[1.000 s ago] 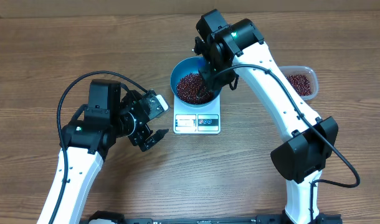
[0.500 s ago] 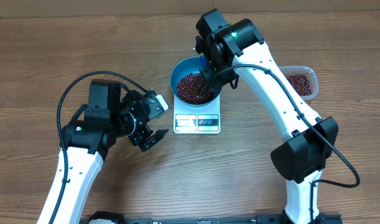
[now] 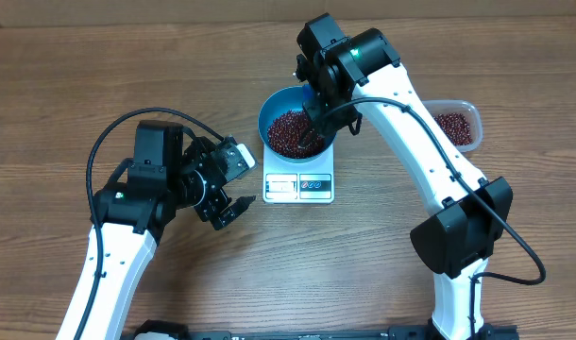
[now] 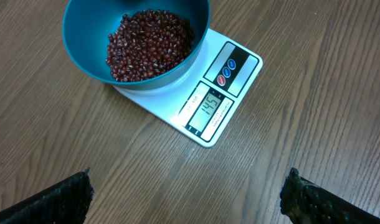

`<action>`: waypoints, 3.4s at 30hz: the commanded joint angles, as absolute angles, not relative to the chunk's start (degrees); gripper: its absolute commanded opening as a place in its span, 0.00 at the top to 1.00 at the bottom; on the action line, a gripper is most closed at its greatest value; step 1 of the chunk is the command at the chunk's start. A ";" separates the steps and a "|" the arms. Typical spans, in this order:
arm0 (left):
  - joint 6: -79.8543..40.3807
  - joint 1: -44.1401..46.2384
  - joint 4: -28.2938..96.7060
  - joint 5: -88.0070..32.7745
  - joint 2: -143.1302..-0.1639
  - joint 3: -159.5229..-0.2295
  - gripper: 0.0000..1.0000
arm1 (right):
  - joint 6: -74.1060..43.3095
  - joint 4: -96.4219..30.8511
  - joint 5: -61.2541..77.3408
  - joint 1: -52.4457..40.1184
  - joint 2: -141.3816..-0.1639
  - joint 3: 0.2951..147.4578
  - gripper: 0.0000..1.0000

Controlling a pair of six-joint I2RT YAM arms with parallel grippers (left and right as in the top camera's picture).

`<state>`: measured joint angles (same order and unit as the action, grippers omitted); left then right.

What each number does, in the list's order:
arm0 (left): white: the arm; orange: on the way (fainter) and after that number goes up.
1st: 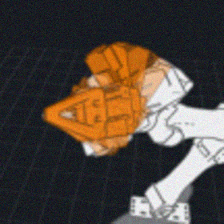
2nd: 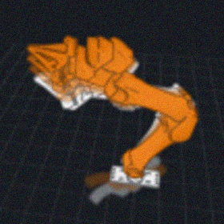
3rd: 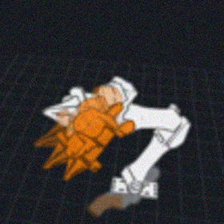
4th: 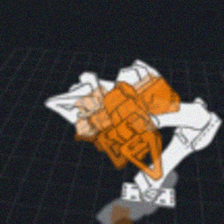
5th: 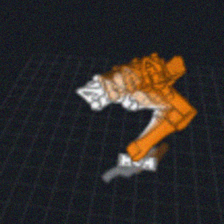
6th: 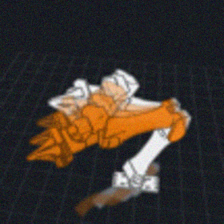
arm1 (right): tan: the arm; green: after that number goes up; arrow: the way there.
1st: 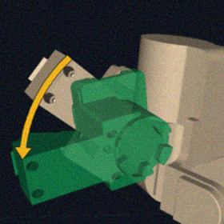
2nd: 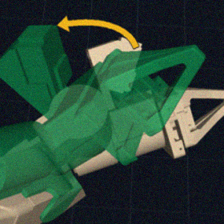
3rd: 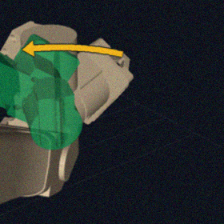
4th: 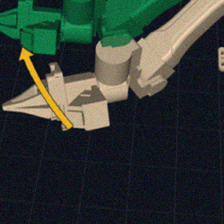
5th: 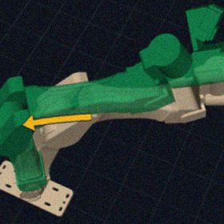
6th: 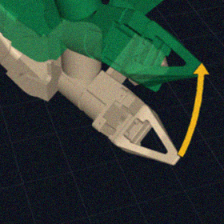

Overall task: Scoop item into bowl and weigh 150g on scale
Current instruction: 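Tilt the scoop over the teal bowl to pour beans in, then carry the emptied scoop back right to the bean tub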

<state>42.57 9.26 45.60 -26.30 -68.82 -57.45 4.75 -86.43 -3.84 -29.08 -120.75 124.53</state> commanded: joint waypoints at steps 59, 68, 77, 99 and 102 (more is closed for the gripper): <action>43.68 9.02 45.65 -26.39 -69.12 -57.10 0.00 | 1.28 -86.54 18.52 -22.65 -118.19 126.19 0.96; 43.68 9.02 45.65 -26.39 -69.12 -57.10 0.00 | -0.73 -84.20 22.74 -19.38 -118.17 126.19 0.96; 43.68 9.02 45.65 -26.39 -69.12 -57.10 0.01 | -1.76 -84.71 27.83 -10.85 -118.17 126.21 0.96; 43.68 9.02 45.65 -26.39 -69.12 -57.10 0.01 | 0.45 -92.36 17.63 3.97 -113.78 126.50 0.96; 43.68 9.02 45.65 -26.39 -69.14 -57.10 0.00 | 0.45 -93.91 14.09 4.27 -113.78 126.50 0.96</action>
